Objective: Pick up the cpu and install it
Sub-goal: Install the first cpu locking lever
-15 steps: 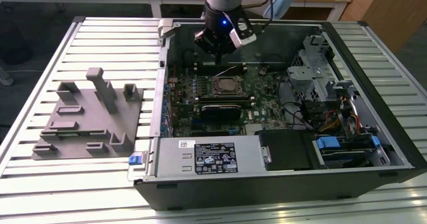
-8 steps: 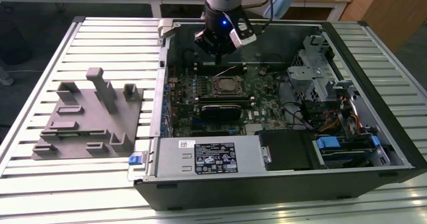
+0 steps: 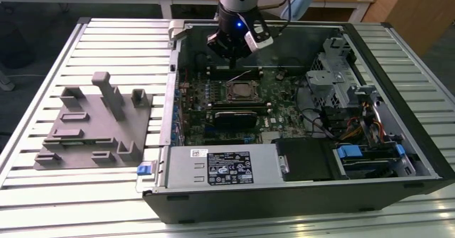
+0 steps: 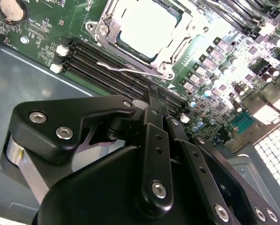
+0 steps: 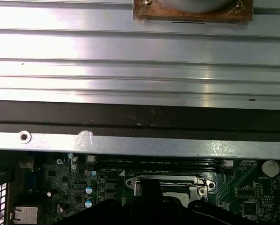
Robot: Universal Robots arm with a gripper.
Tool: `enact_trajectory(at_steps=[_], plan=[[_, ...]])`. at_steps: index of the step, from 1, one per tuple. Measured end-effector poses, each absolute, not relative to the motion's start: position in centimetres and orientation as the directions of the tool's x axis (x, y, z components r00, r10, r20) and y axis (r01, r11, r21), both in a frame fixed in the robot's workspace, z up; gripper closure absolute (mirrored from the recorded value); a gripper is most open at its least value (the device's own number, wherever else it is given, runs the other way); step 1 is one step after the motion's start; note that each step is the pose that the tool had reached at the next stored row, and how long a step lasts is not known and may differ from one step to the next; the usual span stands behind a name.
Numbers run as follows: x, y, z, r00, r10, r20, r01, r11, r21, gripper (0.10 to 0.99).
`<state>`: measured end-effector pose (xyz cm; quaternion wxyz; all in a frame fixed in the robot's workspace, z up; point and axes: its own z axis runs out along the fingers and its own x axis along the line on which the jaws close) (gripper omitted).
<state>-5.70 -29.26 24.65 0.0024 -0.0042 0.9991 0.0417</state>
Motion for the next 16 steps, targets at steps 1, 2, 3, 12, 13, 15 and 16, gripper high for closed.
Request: enact_trajectory(at_steps=[1,2,3,12,13,15,16], plan=[[-5.7,-29.27,24.6,-1.0,-0.008,-0.005,-0.009,0.996,0.083,0.98],[-5.69,-29.27,24.52,-1.0,-0.008,-0.005,-0.009,0.996,0.083,0.98],[-5.63,-29.27,24.43,-1.0,-0.009,-0.005,-0.009,0.996,0.083,0.98],[-5.25,-29.27,23.98,-1.0,-0.015,-0.005,-0.015,0.996,0.083,0.98],[-5.25,-29.27,23.96,-1.0,-0.015,-0.005,-0.015,0.996,0.083,0.98],[-5.24,-29.27,23.88,-1.0,-0.015,-0.005,-0.015,0.996,0.083,0.98],[-5.25,-29.27,23.84,-1.0,-0.015,-0.005,-0.015,0.996,0.083,0.98]])
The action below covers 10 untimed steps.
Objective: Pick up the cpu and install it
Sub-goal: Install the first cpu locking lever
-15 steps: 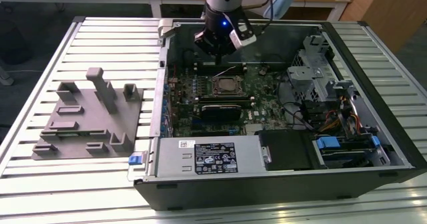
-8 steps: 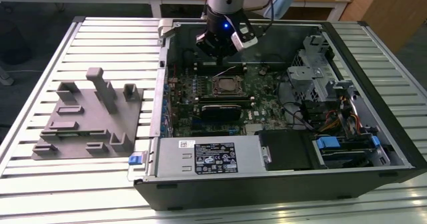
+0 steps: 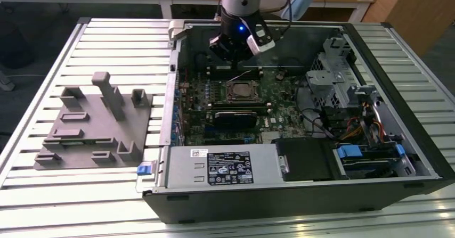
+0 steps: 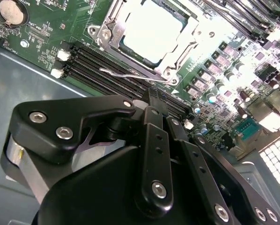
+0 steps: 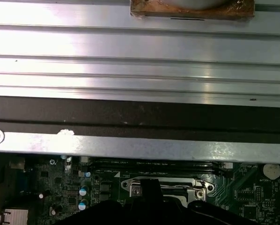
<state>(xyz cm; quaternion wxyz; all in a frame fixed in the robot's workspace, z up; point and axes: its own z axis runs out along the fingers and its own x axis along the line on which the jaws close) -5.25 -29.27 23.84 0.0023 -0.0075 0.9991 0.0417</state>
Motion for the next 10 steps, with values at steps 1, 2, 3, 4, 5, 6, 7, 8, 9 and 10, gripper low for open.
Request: enact_trajectory(at_steps=[1,2,3,4,5,6,7,8,9,10], plan=[[-5.25,-29.27,23.8,-1.0,-0.015,-0.005,-0.015,0.996,0.083,0.98],[-5.25,-29.27,23.75,-1.0,-0.015,-0.005,-0.015,0.996,0.083,0.98],[-5.25,-29.27,23.71,-1.0,-0.015,-0.005,-0.015,0.996,0.083,0.98],[-5.25,-29.27,23.66,-1.0,-0.015,-0.005,-0.015,0.996,0.083,0.98],[-5.24,-29.27,23.58,-1.0,-0.015,-0.005,-0.015,0.996,0.083,0.98],[-5.21,-29.27,23.49,-1.0,-0.015,-0.005,-0.015,0.996,0.083,0.98],[-5.17,-29.27,23.39,-1.0,-0.015,-0.005,-0.015,0.996,0.083,0.98],[-5.11,-29.27,23.29,-1.0,-0.015,-0.005,-0.015,0.996,0.083,0.98],[-4.99,-29.27,23.14,-1.0,-0.015,-0.005,-0.015,0.996,0.083,0.98],[-4.94,-29.27,23.08,-1.0,-0.015,-0.005,-0.015,0.996,0.083,0.98]])
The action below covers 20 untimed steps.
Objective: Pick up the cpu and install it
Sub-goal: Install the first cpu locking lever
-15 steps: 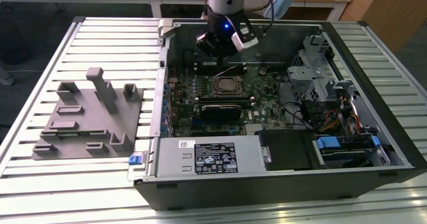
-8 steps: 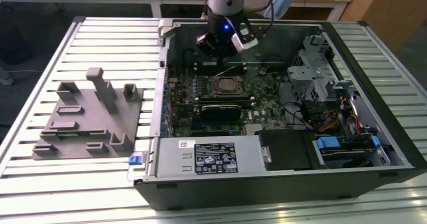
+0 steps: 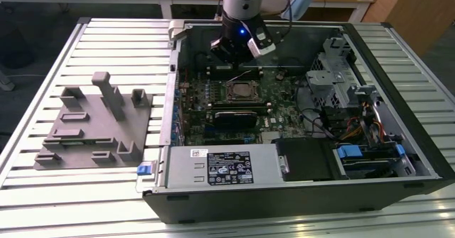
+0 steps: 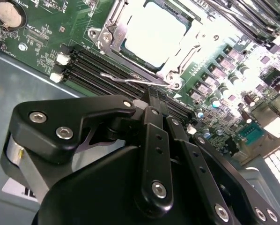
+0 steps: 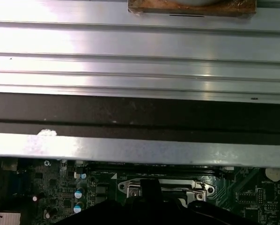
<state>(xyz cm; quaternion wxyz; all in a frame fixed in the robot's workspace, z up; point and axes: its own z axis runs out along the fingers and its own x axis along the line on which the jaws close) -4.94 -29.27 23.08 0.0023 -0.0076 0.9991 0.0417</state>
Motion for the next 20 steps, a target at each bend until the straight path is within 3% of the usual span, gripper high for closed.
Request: enact_trajectory(at_steps=[20], plan=[[-3.98,-28.87,22.39,-1.0,-0.013,-0.005,-0.014,0.996,0.083,0.98]])
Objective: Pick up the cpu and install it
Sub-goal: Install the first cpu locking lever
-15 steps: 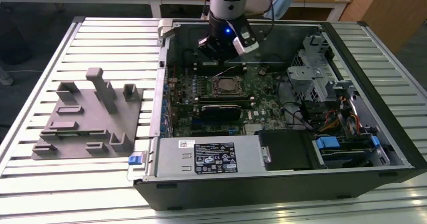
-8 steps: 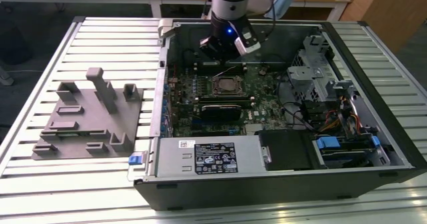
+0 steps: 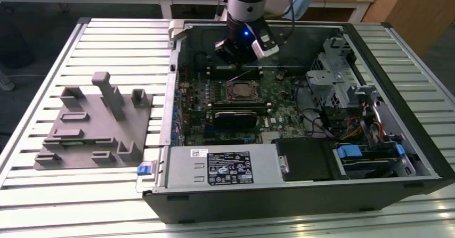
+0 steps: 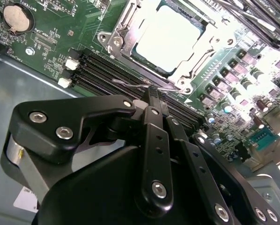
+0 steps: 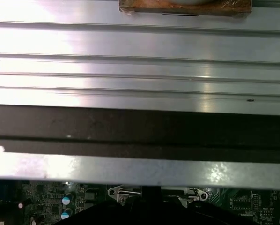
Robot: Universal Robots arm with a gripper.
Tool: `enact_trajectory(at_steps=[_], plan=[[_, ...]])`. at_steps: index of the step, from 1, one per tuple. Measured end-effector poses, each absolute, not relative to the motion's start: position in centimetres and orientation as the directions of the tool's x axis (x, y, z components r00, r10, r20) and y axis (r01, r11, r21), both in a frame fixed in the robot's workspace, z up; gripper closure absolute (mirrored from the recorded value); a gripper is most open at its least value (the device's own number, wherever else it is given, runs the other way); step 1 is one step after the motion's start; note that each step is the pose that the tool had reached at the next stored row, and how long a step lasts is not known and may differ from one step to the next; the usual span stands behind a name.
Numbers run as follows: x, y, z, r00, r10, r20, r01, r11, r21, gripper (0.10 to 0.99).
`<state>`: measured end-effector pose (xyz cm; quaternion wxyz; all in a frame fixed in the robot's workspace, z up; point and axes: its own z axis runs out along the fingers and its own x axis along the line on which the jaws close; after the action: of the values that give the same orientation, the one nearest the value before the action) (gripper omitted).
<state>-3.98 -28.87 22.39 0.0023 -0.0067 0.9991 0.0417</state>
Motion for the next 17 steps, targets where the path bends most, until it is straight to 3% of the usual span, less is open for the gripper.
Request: enact_trajectory(at_steps=[17], plan=[[-2.9,-28.9,21.9,-1.0,-0.006,-0.005,-0.007,0.996,0.083,0.98]])
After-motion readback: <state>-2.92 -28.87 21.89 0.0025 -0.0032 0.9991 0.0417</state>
